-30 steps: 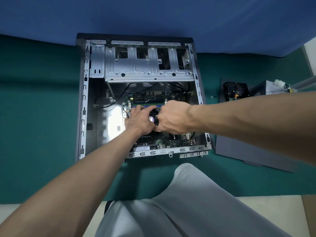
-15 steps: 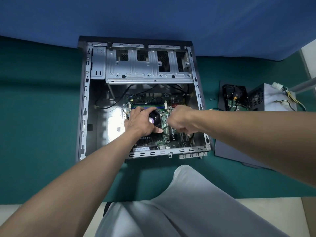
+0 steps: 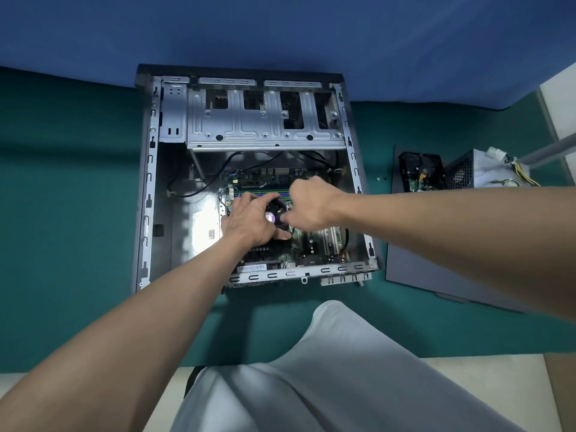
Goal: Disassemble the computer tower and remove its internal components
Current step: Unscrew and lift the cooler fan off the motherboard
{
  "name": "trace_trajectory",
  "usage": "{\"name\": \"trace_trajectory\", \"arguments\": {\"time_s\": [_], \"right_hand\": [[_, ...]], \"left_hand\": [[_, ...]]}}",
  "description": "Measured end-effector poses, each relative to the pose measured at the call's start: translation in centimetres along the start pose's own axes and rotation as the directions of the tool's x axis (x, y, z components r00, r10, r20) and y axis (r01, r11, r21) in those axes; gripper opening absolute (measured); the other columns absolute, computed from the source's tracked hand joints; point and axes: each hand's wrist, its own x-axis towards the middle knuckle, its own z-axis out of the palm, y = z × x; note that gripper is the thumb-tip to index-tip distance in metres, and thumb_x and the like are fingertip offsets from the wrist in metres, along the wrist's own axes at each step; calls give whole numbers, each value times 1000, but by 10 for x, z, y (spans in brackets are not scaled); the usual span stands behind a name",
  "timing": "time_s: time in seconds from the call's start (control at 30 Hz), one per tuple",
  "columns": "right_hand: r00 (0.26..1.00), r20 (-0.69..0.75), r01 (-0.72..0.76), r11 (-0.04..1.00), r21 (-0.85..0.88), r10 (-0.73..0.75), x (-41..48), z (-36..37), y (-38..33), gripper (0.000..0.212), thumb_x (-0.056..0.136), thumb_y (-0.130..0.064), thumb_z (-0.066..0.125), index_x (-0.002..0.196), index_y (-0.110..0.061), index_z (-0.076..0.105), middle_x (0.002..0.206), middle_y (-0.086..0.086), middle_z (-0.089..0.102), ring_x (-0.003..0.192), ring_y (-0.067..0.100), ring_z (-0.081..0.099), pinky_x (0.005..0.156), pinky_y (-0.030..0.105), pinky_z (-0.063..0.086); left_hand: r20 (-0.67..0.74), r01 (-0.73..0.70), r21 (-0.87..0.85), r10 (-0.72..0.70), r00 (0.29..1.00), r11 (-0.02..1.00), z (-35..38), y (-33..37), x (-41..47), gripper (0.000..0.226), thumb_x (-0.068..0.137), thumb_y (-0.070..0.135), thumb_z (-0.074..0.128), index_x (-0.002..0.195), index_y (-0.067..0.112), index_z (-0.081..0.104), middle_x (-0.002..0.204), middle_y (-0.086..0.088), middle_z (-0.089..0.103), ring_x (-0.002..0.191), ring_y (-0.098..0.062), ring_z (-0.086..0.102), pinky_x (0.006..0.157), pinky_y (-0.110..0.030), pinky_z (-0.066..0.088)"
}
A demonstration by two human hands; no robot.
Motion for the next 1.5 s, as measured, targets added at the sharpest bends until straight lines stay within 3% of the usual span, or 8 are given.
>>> {"name": "trace_trajectory", "arguments": {"time_s": [0.17,0.4,0.73,0.97,1.13,1.27,1.37,1.5], "right_hand": [[890,245,-454,700,551,384,3,1,8,15,99,-11,42,89,-5,51,70,3,50,53,10,41,31,10,29],[1000,-2,-30,996,-86,30,0,5,24,30,95,-22,52,69,-7,49,69,6,49,59,17,52,52,25,40],[853,105,456,630,-629,-512,-4,14,28,39,99,-13,33,62,-15,20,62,5,38,72,28,57,59,35,46],[992,-49,114,993,-36,-115,-2,7,14,34,91,-22,55,61,-13,42,66,5,44,53,16,48,41,21,31],[876,324,-478,732,486,357,4,-5,8,20,100,-17,39,88,-6,50,61,1,49,43,7,35,32,13,27],[910,272,-399,834,382,311,5,-2,6,18,97,-7,39,81,-4,47,68,4,46,51,10,38,33,16,31],[989,98,-109,993,-50,114,0,1,5,23,91,-10,48,69,-10,43,78,7,52,64,19,52,52,25,45],[924,208,370,625,-687,-320,-8,-2,1,14,98,-15,40,96,-13,53,81,9,54,72,27,53,54,33,40]], "left_hand": [[2,4,-10,-4,1000,1000,2,-1,1,96,58,56,83,140,51,34,132,3,38,132,-20,27,100,-45,33],[7,18,-1,-18,1000,1000,1,1,0,96,59,56,82,140,51,33,135,3,37,134,-20,26,102,-46,32],[7,22,9,-22,1000,1000,0,2,1,95,61,53,83,141,50,32,135,2,37,134,-20,26,101,-44,34],[25,9,-6,-9,1000,1000,-2,0,1,94,61,52,83,140,51,33,133,2,37,135,-20,25,102,-46,33],[11,5,-16,-5,1000,1000,-1,0,0,94,59,55,83,139,50,35,132,2,38,133,-20,26,101,-45,32],[12,7,-22,-7,1000,1000,0,0,1,92,59,55,83,137,51,37,132,2,37,133,-20,25,101,-44,31],[11,8,-16,-8,1000,1000,0,0,0,92,60,54,83,138,51,36,133,2,37,133,-20,25,101,-44,30],[-2,8,-6,-8,1000,1000,1,2,0,90,64,47,83,140,50,35,136,2,36,134,-19,24,100,-43,31]]}}
